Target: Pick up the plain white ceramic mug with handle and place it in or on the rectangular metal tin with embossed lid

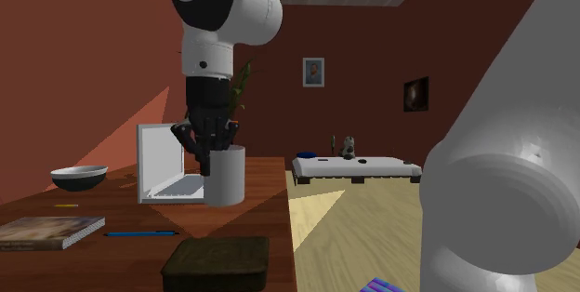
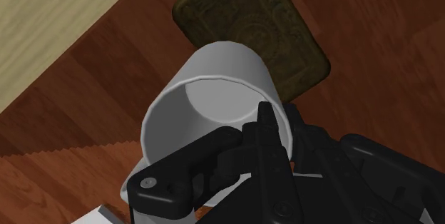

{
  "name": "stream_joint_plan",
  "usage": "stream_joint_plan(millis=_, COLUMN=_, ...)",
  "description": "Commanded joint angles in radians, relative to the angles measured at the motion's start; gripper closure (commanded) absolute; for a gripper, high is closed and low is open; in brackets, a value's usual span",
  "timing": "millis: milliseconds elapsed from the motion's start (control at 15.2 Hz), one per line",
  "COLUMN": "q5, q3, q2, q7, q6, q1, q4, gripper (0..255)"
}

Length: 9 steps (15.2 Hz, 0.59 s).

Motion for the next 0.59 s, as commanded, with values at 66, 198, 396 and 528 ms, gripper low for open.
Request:
stream_joint_plan(millis=66, q5=0.000, q3=0.002, q2=0.010, q7=0.003, q6=0.040, q1=0.000, q4=-0.030, gripper=255)
stream_joint_plan(millis=198, q5=0.000, q3=0.003, q2=0.018, q7=0.004, q6=0.070, q1=0.000, q4=-0.051, gripper=255)
stream_joint_plan(millis=396, q5=0.000, q3=0.005, q2=0.033, q7=0.005, q6=0.114, q1=0.000, q4=-0.081, gripper=255)
stream_joint_plan(millis=528, q5=-0.001, q3=0.006, q2=0.044, q7=0.007, q6=0.144, q1=0.000, q4=-0.100, gripper=255)
